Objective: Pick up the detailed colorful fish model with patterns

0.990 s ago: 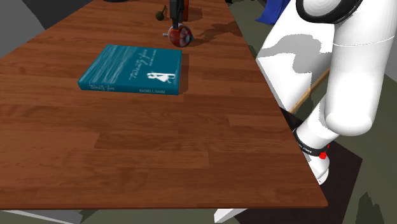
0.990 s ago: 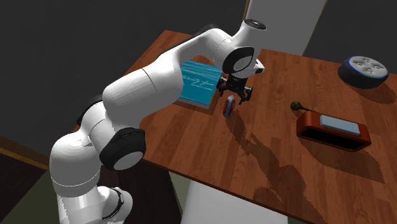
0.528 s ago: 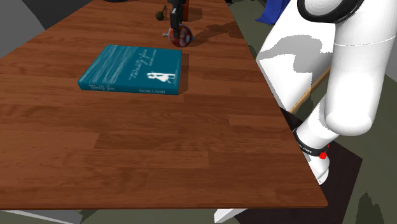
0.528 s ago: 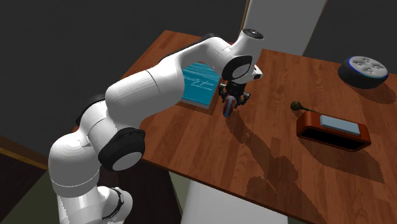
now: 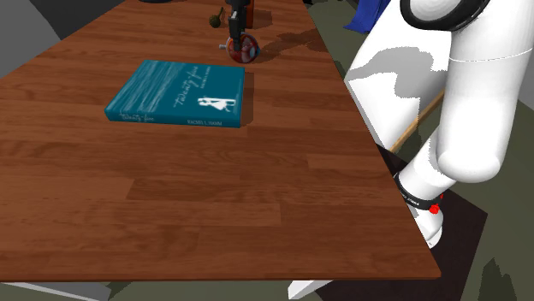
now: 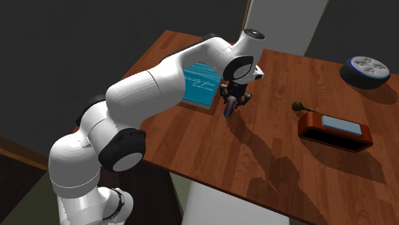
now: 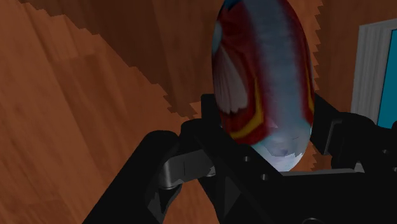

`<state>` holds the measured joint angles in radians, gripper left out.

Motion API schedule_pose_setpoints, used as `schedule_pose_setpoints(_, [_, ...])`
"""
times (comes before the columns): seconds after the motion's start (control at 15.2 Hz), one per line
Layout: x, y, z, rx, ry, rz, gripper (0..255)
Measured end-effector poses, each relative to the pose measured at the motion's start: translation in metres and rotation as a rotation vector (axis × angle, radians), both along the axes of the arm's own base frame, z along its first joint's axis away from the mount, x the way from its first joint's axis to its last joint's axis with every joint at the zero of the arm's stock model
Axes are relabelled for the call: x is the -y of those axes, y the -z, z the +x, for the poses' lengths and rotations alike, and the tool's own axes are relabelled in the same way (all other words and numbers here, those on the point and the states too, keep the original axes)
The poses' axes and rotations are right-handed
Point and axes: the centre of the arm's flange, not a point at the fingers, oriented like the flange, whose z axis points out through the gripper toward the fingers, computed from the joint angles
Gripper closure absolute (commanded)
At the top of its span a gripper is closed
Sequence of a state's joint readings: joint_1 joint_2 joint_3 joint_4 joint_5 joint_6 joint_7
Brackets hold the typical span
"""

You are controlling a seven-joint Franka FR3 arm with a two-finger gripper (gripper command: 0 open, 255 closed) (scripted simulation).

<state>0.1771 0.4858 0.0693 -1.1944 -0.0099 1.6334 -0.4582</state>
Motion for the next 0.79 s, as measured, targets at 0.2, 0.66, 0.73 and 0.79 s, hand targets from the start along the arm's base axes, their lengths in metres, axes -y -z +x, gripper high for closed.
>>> schedule_pose_setpoints(0.2, [0.001,-0.005,0.000,-0.001,0.000,0.000,255])
schedule_pose_setpoints(0.66, [0.001,-0.042,0.001,-0.001,0.000,0.000,255])
schedule_pose_setpoints(0.73, [0.001,-0.046,0.000,-0.001,0.000,0.000,255])
schedule_pose_setpoints(0.79, [0.000,-0.051,0.000,-0.001,0.000,0.000,255])
